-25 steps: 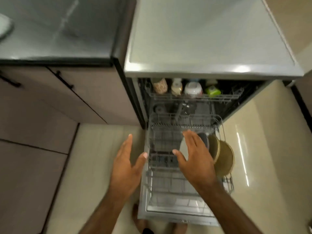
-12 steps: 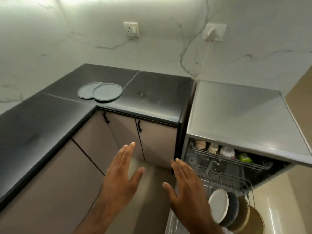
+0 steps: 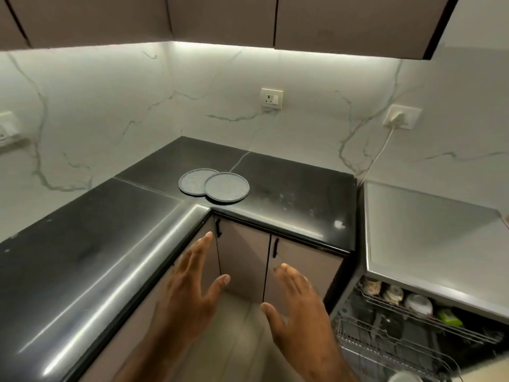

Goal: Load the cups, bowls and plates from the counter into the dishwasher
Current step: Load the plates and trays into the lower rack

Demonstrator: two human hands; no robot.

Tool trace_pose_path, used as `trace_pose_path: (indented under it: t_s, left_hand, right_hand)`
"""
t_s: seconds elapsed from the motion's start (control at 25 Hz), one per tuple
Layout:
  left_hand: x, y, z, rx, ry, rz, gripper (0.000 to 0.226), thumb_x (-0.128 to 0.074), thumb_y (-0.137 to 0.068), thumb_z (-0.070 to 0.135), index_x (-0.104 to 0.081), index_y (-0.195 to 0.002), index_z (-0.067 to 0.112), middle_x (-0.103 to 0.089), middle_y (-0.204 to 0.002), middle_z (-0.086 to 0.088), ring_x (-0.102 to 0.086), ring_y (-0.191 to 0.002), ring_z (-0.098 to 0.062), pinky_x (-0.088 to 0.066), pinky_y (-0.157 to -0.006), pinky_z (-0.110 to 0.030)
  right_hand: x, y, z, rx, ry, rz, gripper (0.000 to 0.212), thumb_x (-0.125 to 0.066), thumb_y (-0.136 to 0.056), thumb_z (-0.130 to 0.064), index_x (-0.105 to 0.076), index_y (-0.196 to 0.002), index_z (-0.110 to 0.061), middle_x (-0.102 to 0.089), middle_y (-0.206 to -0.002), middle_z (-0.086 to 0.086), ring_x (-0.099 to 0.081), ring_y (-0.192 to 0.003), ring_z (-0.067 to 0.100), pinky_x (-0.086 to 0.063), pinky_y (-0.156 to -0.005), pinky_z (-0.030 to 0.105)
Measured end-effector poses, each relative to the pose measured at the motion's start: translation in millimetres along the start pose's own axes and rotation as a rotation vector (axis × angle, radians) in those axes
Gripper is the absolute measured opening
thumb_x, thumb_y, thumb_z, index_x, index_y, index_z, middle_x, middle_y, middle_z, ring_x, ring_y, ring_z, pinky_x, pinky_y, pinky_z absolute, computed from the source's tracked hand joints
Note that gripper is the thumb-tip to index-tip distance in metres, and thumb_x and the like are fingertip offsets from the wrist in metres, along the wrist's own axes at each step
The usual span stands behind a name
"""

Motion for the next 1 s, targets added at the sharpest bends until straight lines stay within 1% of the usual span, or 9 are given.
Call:
trace_pose_path:
  t_s: [0.12, 0.32, 0.44, 0.48, 0.56, 0.68, 0.8, 0.88, 1.0]
  left_hand:
    - [18, -19, -28, 0.017, -0.002, 0.021, 0.083, -0.071, -0.09, 0.045, -0.024, -0.159, 0.043, -0.027, -0.154, 0.029, -0.024, -0.137, 0.011, -0.029, -0.112, -0.026]
    - [9, -69, -44, 0.03, 0.0, 0.005, 0.082, -0.067, -0.09, 0.047, -0.026, -0.16, 0.037, -0.028, -0.155, 0.026, -0.025, -0.142, 0.005, -0.029, -0.115, -0.03]
    - [-3, -108, -46, 0.029, -0.011, 0.012, 0.085, -0.072, -0.09, 0.043, -0.021, -0.158, 0.046, -0.026, -0.153, 0.027, -0.024, -0.139, 0.005, -0.031, -0.113, -0.033]
    - [-7, -123, -48, 0.035, -0.014, 0.024, 0.087, -0.074, -0.089, 0.041, -0.02, -0.156, 0.049, -0.026, -0.153, 0.027, -0.026, -0.139, 0.004, -0.031, -0.111, -0.032]
    - [-12, -153, -52, 0.057, -0.025, 0.05, 0.088, -0.075, -0.088, 0.039, -0.021, -0.157, 0.046, -0.031, -0.156, 0.021, -0.033, -0.142, -0.005, -0.032, -0.11, -0.033]
    - [-19, -195, -56, 0.118, -0.039, 0.065, 0.088, -0.076, -0.088, 0.038, -0.025, -0.159, 0.04, -0.037, -0.161, 0.007, -0.039, -0.145, -0.019, -0.037, -0.112, -0.042]
    - [-24, -229, -54, 0.117, -0.053, 0.095, 0.087, -0.075, -0.088, 0.037, -0.026, -0.16, 0.035, -0.037, -0.162, 0.006, -0.038, -0.145, -0.02, -0.035, -0.112, -0.042]
    - [-31, -250, -62, 0.144, -0.06, 0.098, 0.087, -0.075, -0.088, 0.037, -0.026, -0.16, 0.034, -0.036, -0.162, 0.005, -0.038, -0.146, -0.02, -0.035, -0.112, -0.041]
    - [-45, -274, -79, 0.207, -0.046, 0.07, 0.088, -0.074, -0.088, 0.039, -0.023, -0.16, 0.036, -0.034, -0.163, 0.004, -0.037, -0.147, -0.022, -0.037, -0.113, -0.047]
  right_hand:
    - [-10, -25, -19, 0.016, 0.038, -0.003, 0.073, -0.049, -0.097, -0.057, -0.009, -0.157, -0.043, -0.007, -0.164, -0.021, -0.007, -0.15, 0.003, -0.016, -0.123, 0.03]
    - [-18, -80, -17, 0.04, 0.026, 0.01, 0.072, -0.051, -0.095, -0.057, -0.015, -0.156, -0.042, -0.012, -0.164, -0.02, -0.012, -0.15, 0.005, -0.02, -0.123, 0.033]
    - [-17, -128, -8, 0.065, 0.016, 0.045, 0.071, -0.053, -0.094, -0.057, -0.018, -0.155, -0.043, -0.017, -0.163, -0.02, -0.015, -0.15, 0.004, -0.024, -0.123, 0.034]
    - [-16, -147, -3, 0.071, 0.006, 0.057, 0.071, -0.054, -0.094, -0.056, -0.018, -0.155, -0.043, -0.018, -0.162, -0.021, -0.014, -0.149, 0.003, -0.023, -0.122, 0.032]
    - [-13, -184, 5, 0.086, -0.011, 0.075, 0.071, -0.056, -0.094, -0.055, -0.02, -0.155, -0.042, -0.021, -0.161, -0.02, -0.016, -0.148, 0.002, -0.021, -0.122, 0.028]
    - [-10, -232, 14, 0.11, -0.036, 0.063, 0.071, -0.058, -0.093, -0.054, -0.024, -0.154, -0.042, -0.026, -0.161, -0.017, -0.021, -0.147, 0.002, -0.022, -0.121, 0.025]
    - [-7, -272, 20, 0.141, -0.026, 0.049, 0.072, -0.061, -0.092, -0.053, -0.026, -0.154, -0.041, -0.03, -0.159, -0.018, -0.024, -0.146, 0.001, -0.02, -0.119, 0.021]
    - [-7, -298, 26, 0.152, -0.016, 0.048, 0.072, -0.061, -0.091, -0.053, -0.028, -0.154, -0.04, -0.031, -0.159, -0.018, -0.026, -0.145, 0.002, -0.024, -0.12, 0.025]
    - [-12, -330, 33, 0.164, -0.016, 0.031, 0.072, -0.06, -0.091, -0.053, -0.028, -0.154, -0.039, -0.032, -0.158, -0.016, -0.027, -0.145, 0.003, -0.029, -0.119, 0.029]
Point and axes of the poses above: each hand's wrist, its own y-axis away from the middle knuckle, its own x-axis out of the back of the hand, z = x × y, the point moved 10 cm from there along -y, towards the middle knuckle
